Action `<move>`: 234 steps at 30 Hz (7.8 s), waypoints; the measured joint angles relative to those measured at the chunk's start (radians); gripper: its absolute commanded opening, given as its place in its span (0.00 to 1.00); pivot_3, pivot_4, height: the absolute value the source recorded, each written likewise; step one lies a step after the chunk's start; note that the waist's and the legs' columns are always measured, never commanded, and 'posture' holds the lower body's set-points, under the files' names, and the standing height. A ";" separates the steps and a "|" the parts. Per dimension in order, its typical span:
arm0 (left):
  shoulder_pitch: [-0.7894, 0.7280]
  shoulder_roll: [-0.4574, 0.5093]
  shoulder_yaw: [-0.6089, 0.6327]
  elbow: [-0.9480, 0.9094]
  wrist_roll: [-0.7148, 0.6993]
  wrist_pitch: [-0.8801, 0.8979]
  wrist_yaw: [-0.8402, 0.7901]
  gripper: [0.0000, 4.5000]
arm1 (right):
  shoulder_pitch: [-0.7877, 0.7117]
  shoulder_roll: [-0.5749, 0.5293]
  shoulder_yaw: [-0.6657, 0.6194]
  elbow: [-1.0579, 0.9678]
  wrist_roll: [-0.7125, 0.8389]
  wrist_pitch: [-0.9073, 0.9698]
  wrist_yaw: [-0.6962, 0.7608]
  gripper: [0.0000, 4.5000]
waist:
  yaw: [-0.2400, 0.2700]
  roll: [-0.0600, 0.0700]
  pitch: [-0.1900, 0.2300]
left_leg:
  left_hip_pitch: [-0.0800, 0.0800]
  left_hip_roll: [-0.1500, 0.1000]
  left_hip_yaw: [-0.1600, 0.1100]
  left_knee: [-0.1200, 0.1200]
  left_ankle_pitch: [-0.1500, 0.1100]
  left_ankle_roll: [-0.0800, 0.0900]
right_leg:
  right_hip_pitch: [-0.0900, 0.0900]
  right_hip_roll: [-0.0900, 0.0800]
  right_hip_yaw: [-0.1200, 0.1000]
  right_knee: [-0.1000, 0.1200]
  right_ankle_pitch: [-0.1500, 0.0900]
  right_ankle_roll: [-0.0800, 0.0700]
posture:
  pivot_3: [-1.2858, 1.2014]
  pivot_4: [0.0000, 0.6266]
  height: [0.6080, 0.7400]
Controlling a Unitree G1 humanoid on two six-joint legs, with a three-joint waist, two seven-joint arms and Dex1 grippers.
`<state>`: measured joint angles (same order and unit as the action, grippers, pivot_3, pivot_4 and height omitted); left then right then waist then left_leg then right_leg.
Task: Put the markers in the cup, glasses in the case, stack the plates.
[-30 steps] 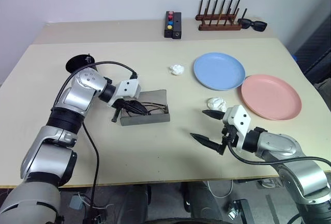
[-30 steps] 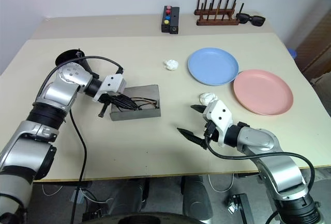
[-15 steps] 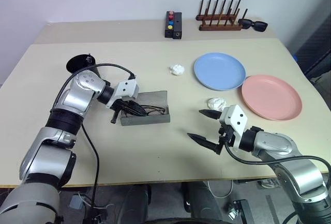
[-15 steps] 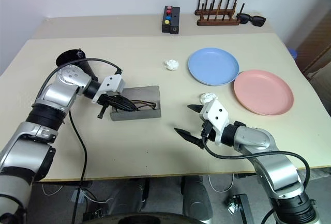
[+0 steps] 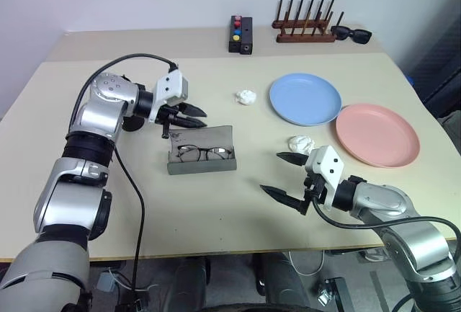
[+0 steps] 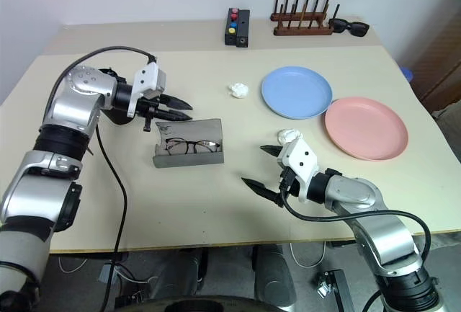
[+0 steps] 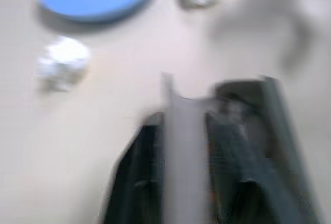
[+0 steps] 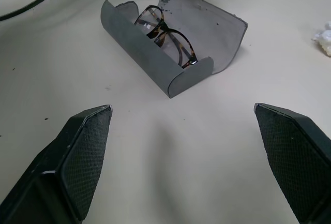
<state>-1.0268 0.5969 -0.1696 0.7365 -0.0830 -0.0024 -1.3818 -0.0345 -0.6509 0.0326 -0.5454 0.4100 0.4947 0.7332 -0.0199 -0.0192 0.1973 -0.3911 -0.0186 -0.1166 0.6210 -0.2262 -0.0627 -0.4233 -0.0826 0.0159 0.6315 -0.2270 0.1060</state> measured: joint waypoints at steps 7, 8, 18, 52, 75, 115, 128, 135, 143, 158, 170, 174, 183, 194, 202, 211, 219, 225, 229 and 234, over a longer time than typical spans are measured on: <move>0.006 0.000 -0.006 0.123 0.098 -0.150 0.180 0.01 | -0.013 0.001 0.003 0.000 -0.001 0.001 0.000 1.00 | 0.005 0.000 0.000 | -0.001 0.000 0.000 0.001 0.000 0.000 | 0.000 0.000 0.000 0.000 0.001 0.001 | 0.52 0.24 0.99; 0.019 0.000 -0.013 0.125 0.114 -0.177 0.197 0.01 | -0.017 0.002 0.005 0.000 -0.002 0.001 0.000 1.00 | 0.005 0.000 0.000 | -0.001 0.000 0.000 0.001 0.000 0.000 | 0.000 0.000 0.000 0.000 0.001 0.001 | 0.52 0.24 0.99; 0.132 -0.017 -0.043 0.042 0.129 -0.211 0.146 0.01 | -0.027 0.002 0.019 -0.001 -0.002 0.001 0.000 1.00 | 0.003 0.000 0.000 | -0.001 0.000 0.000 0.001 0.000 0.000 | 0.000 0.000 0.000 0.000 0.003 -0.002 | 0.52 0.24 0.99; 0.410 0.008 0.192 -0.459 -0.112 0.113 0.320 0.01 | -0.398 0.129 0.102 0.414 -0.224 -0.056 -0.135 1.00 | -0.005 0.001 0.000 | 0.000 0.000 0.000 0.001 0.000 0.000 | 0.000 0.000 0.001 0.000 0.003 -0.002 | 0.52 0.24 0.99; 0.782 -0.066 0.221 -1.059 -0.387 0.431 0.474 0.00 | -0.759 0.239 0.190 1.180 -0.547 -0.305 -0.309 0.01 | -0.003 0.001 0.000 | 0.000 0.000 0.002 0.001 0.000 0.000 | -0.001 0.000 0.003 0.000 0.004 -0.004 | 0.52 0.24 0.99; 0.665 -0.157 0.173 -0.887 -0.406 0.344 0.491 0.00 | -0.315 0.046 -0.139 0.280 -0.325 -0.108 -0.120 0.88 | -0.002 0.002 0.000 | 0.002 0.000 0.004 0.002 -0.001 0.002 | 0.002 0.001 0.007 -0.002 0.001 -0.006 | 0.52 0.24 0.99; 0.797 -0.089 0.292 -0.995 -0.406 0.347 0.614 0.00 | -0.877 0.399 0.103 1.281 -0.430 -0.444 -0.167 1.00 | -0.004 0.002 0.000 | 0.000 -0.001 0.004 0.000 -0.001 0.002 | 0.000 0.001 0.007 -0.002 0.004 -0.004 | 0.52 0.24 0.99; 0.857 -0.064 0.345 -1.046 -0.409 0.362 0.664 0.00 | -1.049 0.465 0.100 1.658 -0.475 -0.610 -0.236 1.00 | -0.026 0.002 0.000 | 0.001 0.000 0.004 -0.001 -0.001 0.002 | -0.001 0.001 0.007 -0.002 0.004 -0.004 | 0.52 0.24 0.99; 0.873 -0.064 0.350 -1.074 -0.410 0.369 0.695 0.00 | -1.087 0.500 0.098 1.814 -0.513 -0.677 -0.291 0.59 | -0.028 0.003 0.001 | 0.001 0.000 0.004 -0.002 -0.001 0.002 | -0.001 0.001 0.007 -0.002 0.004 -0.003 | 0.52 0.24 0.99; 0.898 -0.060 0.356 -1.092 -0.419 0.369 0.713 0.00 | -1.088 0.501 0.077 1.832 -0.527 -0.727 -0.338 0.01 | -0.028 0.003 0.001 | 0.001 0.000 0.004 -0.003 -0.001 0.002 | -0.002 0.001 0.007 -0.002 0.004 -0.003 | 0.52 0.24 0.99; 0.870 -0.060 0.347 -1.069 -0.418 0.368 0.706 0.00 | -1.063 0.475 0.043 1.814 -0.526 -0.747 -0.303 0.63 | -0.033 0.003 0.001 | 0.002 0.000 0.004 -0.003 -0.001 0.002 | -0.002 0.001 0.007 -0.001 0.004 -0.003 | 0.52 0.24 0.99; 0.868 -0.060 0.347 -1.062 -0.418 0.368 0.705 0.00 | -1.064 0.483 0.053 1.819 -0.553 -0.747 -0.313 0.63 | -0.041 0.003 0.001 | 0.002 0.000 0.004 -0.004 -0.001 0.002 | -0.002 0.001 0.007 -0.001 0.004 -0.003 | 0.52 0.24 0.99; 0.882 -0.060 0.349 -1.066 -0.418 0.368 0.712 0.00 | -1.092 0.512 0.074 1.858 -0.610 -0.745 -0.352 0.63 | -0.050 0.003 0.001 | 0.002 0.000 0.003 -0.005 -0.001 0.002 | -0.002 0.001 0.007 -0.001 0.004 -0.003 | 0.52 0.24 0.99; 0.935 -0.053 0.373 -1.106 -0.419 0.369 0.732 0.00 | -1.097 0.545 0.077 1.869 -0.633 -0.747 -0.358 0.01 | -0.050 0.003 0.001 | 0.002 0.000 0.003 -0.005 -0.001 0.002 | -0.002 0.001 0.007 -0.001 0.004 -0.003 | 0.52 0.24 0.99; 0.936 -0.051 0.380 -1.106 -0.420 0.371 0.733 0.00 | -1.097 0.546 0.076 1.869 -0.633 -0.754 -0.365 0.01 | -0.050 0.003 0.001 | 0.002 0.000 0.003 -0.005 -0.001 0.002 | -0.002 0.001 0.007 -0.001 0.004 -0.003 | 0.52 0.24 0.99; 0.937 -0.050 0.381 -1.106 -0.420 0.371 0.733 0.00 | -1.066 0.513 0.048 1.842 -0.599 -0.815 -0.275 0.01 | -0.049 0.003 0.001 | 0.002 0.000 0.003 -0.005 -0.001 0.002 | -0.002 0.001 0.007 -0.002 0.004 -0.003 | 0.52 0.24 0.99; 0.949 -0.050 0.382 -1.130 -0.420 0.384 0.736 0.00 | -0.923 0.413 0.010 1.597 -0.496 -0.799 -0.079 0.38 | -0.048 0.003 0.001 | 0.002 0.000 0.003 -0.006 -0.001 0.002 | -0.002 0.001 0.007 -0.002 0.004 -0.003 | 0.52 0.24 0.99; 0.982 -0.050 0.389 -1.147 -0.429 0.393 0.735 0.00 | -0.629 0.216 -0.028 1.069 -0.362 -0.505 0.105 0.98 | -0.026 0.003 0.001 | 0.002 0.000 0.003 -0.005 -0.001 0.002 | -0.002 0.001 0.007 -0.002 0.003 -0.002 | 0.52 0.24 0.99; 0.972 -0.050 0.373 -1.148 -0.440 0.409 0.717 0.00 | -0.440 0.097 -0.050 0.787 -0.324 -0.323 0.137 0.98 | -0.025 0.003 0.001 | 0.002 0.000 0.004 -0.005 -0.001 0.002 | -0.002 0.001 0.007 -0.002 0.001 -0.006 | 0.52 0.24 0.99; 0.935 -0.046 0.321 -1.142 -0.446 0.414 0.675 0.00 | -0.357 0.070 -0.049 0.653 -0.294 -0.213 0.137 0.98 | -0.024 0.003 0.001 | 0.002 0.000 0.005 -0.004 -0.001 0.002 | -0.002 0.001 0.008 -0.002 0.002 -0.006 | 0.52 0.24 0.99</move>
<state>-0.0922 0.5512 0.1514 -0.4059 -0.5286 0.4113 -0.7066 -0.3919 -0.5813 -0.0161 0.1076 0.1165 0.2822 0.8700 -0.0436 -0.0160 0.1980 -0.3892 -0.0188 -0.1120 0.6168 -0.2272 -0.0611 -0.4253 -0.0817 0.0236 0.6298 -0.2255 0.0996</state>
